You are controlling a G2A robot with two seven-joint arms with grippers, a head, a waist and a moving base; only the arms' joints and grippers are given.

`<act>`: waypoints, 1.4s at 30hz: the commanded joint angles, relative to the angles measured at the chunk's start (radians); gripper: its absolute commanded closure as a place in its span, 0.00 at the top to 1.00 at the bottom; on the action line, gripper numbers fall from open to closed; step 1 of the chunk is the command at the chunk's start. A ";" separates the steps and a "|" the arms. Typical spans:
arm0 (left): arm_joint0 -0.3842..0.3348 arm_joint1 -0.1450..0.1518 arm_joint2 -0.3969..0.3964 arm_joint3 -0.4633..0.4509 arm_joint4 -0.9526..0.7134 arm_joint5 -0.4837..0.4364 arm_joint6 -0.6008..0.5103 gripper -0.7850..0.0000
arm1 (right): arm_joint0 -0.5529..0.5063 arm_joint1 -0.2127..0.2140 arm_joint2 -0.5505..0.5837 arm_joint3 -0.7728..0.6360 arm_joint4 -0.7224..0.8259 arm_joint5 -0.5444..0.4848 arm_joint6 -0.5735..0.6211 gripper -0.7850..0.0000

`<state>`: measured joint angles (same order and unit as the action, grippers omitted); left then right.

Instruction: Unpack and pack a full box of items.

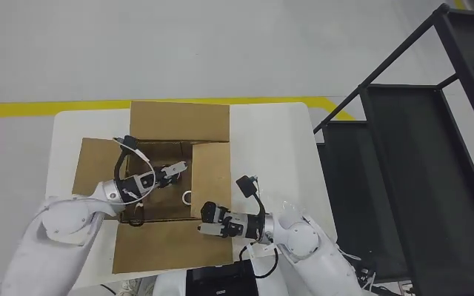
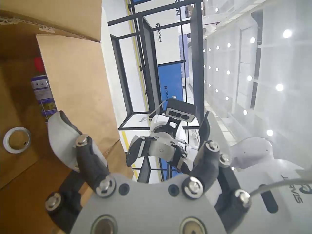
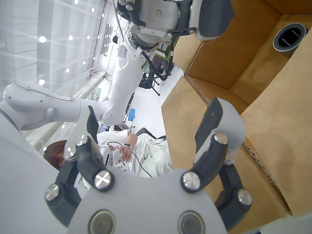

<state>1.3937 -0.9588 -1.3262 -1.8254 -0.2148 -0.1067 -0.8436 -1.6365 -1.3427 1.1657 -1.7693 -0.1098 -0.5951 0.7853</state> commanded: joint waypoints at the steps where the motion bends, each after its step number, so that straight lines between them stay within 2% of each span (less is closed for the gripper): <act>1: -0.035 -0.007 0.046 0.041 0.047 -0.016 0.035 1.00 | -0.003 0.004 0.000 0.007 0.003 -0.010 -0.002 1.00; 16: -0.173 -0.050 0.206 0.278 0.120 -0.131 0.120 1.00 | -0.008 0.030 -0.007 -0.005 0.011 -0.012 -0.024 1.00; 21: -0.203 -0.062 0.237 0.317 0.070 -0.136 0.089 1.00 | -0.004 0.036 -0.015 -0.009 0.007 -0.003 -0.031 1.00; 24: -0.223 -0.067 0.252 0.331 0.020 -0.137 0.031 1.00 | -0.010 0.041 -0.019 -0.020 0.001 0.005 -0.042 1.00; 31: -0.235 -0.075 0.259 0.324 -0.062 -0.157 -0.019 1.00 | -0.081 0.057 0.002 -0.106 -0.052 0.019 -0.085 1.00; 42: -0.179 -0.066 0.216 0.186 -0.168 -0.183 -0.110 1.00 | -0.301 0.089 0.091 -0.279 -0.163 0.002 -0.208 1.00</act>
<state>1.2104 -1.0251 -1.1106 -1.6239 -0.3758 -0.2889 -0.9470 -1.9189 -1.2564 1.2511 -2.0359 -0.2663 -0.5901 0.5836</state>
